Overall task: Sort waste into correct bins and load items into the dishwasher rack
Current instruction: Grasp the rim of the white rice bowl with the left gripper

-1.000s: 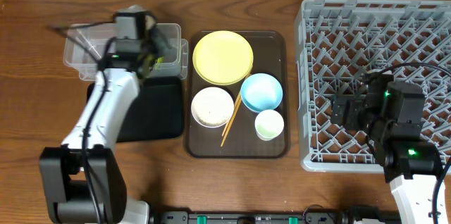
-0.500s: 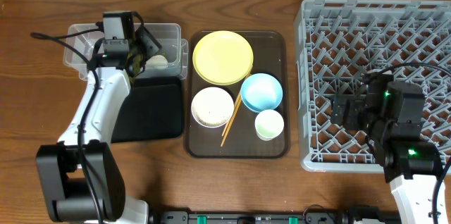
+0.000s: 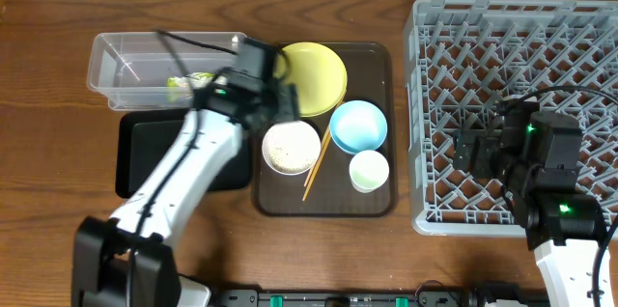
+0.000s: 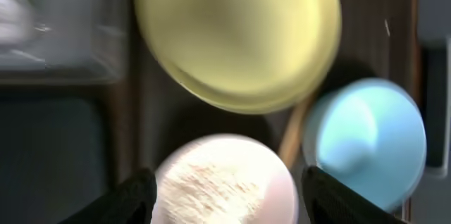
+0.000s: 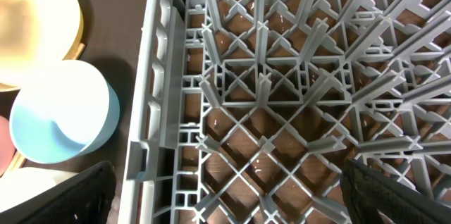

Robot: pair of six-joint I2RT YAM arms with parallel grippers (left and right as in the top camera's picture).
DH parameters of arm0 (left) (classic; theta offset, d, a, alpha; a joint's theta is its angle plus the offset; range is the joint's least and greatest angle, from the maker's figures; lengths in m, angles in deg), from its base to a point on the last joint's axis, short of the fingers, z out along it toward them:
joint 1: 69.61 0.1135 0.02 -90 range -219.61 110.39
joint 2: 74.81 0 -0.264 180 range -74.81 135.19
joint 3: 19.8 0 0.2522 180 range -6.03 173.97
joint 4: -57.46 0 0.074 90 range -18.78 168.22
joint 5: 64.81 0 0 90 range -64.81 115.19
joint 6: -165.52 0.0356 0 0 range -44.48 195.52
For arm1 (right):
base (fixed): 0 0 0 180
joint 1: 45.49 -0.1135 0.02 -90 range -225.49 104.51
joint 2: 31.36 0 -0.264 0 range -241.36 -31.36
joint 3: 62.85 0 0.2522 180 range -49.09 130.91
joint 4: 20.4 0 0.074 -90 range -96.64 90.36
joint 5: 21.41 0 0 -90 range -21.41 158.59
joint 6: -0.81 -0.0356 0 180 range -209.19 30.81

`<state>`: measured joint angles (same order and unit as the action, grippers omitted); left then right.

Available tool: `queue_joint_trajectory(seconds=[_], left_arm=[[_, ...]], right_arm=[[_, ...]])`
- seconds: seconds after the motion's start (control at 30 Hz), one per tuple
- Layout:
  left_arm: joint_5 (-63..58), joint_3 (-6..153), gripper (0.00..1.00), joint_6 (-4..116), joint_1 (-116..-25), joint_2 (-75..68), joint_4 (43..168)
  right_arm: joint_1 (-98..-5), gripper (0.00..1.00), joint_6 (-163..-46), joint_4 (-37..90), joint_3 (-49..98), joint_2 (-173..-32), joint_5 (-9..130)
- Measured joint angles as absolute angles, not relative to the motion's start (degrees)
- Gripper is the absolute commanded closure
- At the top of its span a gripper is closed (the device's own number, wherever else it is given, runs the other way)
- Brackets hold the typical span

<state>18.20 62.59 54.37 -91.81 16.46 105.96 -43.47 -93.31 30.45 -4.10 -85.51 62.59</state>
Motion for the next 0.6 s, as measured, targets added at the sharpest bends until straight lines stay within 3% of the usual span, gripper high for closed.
queue_joint_trajectory(seconds=[0.23, 0.6], left_arm=[[18.07, 62.59, 0.37, 54.55, -99.70, 21.92, 106.92], [18.07, 62.59, 0.50, 54.55, -102.85, 29.94, 106.79]], right_arm=[[-43.47, 0.01, -93.31, 30.73, -4.10, -85.51, 62.57], [-43.47, 0.01, -93.31, 31.49, -4.10, -85.51, 62.57]])
